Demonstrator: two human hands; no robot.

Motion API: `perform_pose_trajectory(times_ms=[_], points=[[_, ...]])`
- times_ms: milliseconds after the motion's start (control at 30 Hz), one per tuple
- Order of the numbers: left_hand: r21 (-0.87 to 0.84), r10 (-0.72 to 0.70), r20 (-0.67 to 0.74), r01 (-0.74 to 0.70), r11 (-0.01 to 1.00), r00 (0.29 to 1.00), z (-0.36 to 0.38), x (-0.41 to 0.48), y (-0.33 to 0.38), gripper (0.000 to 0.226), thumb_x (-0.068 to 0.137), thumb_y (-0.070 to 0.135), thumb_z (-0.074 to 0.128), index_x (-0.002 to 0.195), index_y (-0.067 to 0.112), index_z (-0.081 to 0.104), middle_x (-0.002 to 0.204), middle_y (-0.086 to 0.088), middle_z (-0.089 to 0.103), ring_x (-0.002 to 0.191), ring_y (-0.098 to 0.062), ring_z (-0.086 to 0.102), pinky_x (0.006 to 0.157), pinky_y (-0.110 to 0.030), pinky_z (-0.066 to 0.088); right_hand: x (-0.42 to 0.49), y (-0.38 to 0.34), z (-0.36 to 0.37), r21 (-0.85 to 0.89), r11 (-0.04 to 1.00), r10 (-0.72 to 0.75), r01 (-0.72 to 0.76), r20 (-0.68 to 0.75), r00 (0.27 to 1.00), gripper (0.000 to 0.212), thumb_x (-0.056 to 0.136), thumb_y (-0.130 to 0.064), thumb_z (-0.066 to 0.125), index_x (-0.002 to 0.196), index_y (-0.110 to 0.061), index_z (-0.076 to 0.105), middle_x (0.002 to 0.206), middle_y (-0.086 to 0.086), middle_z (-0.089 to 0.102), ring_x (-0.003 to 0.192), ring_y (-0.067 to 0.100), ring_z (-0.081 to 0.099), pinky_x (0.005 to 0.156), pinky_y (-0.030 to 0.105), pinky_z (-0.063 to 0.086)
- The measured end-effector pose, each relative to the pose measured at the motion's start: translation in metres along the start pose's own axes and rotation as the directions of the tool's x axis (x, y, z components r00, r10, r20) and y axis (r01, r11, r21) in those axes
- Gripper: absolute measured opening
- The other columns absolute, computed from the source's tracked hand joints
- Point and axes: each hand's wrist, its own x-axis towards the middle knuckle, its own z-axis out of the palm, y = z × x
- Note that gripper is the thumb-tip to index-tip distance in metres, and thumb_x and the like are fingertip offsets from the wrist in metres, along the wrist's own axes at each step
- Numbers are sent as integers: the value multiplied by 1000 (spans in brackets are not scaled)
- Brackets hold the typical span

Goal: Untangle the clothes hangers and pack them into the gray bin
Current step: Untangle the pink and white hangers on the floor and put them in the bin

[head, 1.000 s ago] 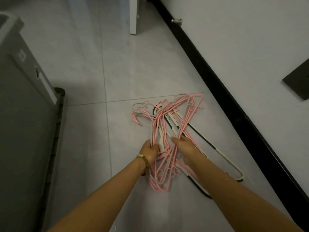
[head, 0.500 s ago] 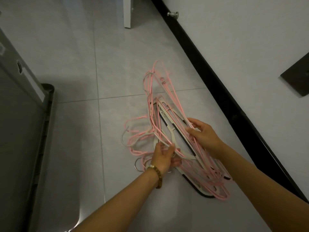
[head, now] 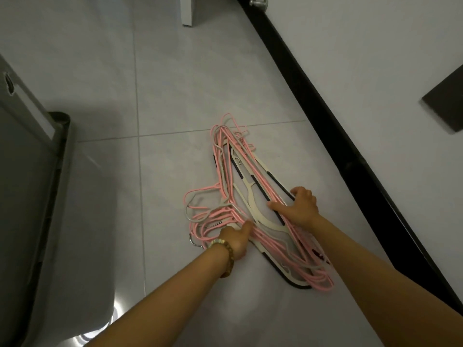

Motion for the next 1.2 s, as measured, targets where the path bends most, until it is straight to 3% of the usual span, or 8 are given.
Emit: perform_pose_trajectory(times_ms=[167,300,400,567,633,967,1100,1200], points=[[191,16,12,-18,981,1000,-6,-10,-1,62,93,50,40,128,1,52,134,-14,55,120,-32,53,102,-34,44,-7,-10,1,-116,992,68,-57,96,993,98,70,-61,68,140,-2,31,141,19,36,129,34,38,104,41,39],[440,39,79,-70,895,996,-14,-22,-3,57,95,48,36,132,8,53,142,-10,47,128,-26,46,101,-24,35,-28,-11,17,203,977,39,-70,153,987,52,80,-41,68,112,-5,49,103,9,57,91,25,58,75,31,46],[504,44,86,-81,860,995,-33,-32,-3,60,94,52,34,133,9,52,146,-10,42,132,-26,41,106,-28,32,-41,-11,22,151,989,-2,-13,97,995,25,85,-29,64,79,-11,48,77,4,54,74,23,54,67,30,44],[488,147,-47,-105,866,988,-67,-38,-21,44,94,44,41,94,6,63,102,-15,62,104,-31,57,86,-25,44,-64,-22,41,293,956,-28,-14,141,990,18,87,-20,62,91,-8,49,74,2,53,62,16,52,56,24,40],[416,191,-175,-103,903,966,-73,-39,-31,37,90,41,48,94,6,58,108,-20,59,107,-36,54,97,-37,42,-71,-27,49,434,897,2,-88,196,981,21,84,-21,68,89,-10,51,70,0,55,57,10,51,50,19,39],[150,258,-304,-221,964,917,-95,-44,-51,22,87,39,57,99,25,46,124,-7,51,114,-28,48,103,-44,40,-70,-45,52,487,758,195,-434,465,863,62,74,-31,76,122,2,55,106,15,62,86,23,58,77,33,50],[104,250,-294,-229,968,922,-98,-46,-55,57,83,48,59,128,18,42,138,-5,42,127,-26,41,108,-42,36,-74,-49,54,567,666,143,-486,542,828,41,83,-21,67,116,1,62,95,13,68,70,19,62,62,30,54],[125,263,-327,-234,964,908,-99,-46,-56,69,80,51,63,134,17,38,143,-6,38,131,-28,37,109,-40,32,-80,-54,56,606,598,76,-524,609,790,23,88,-17,60,102,-1,68,98,11,72,82,20,66,82,33,55]])
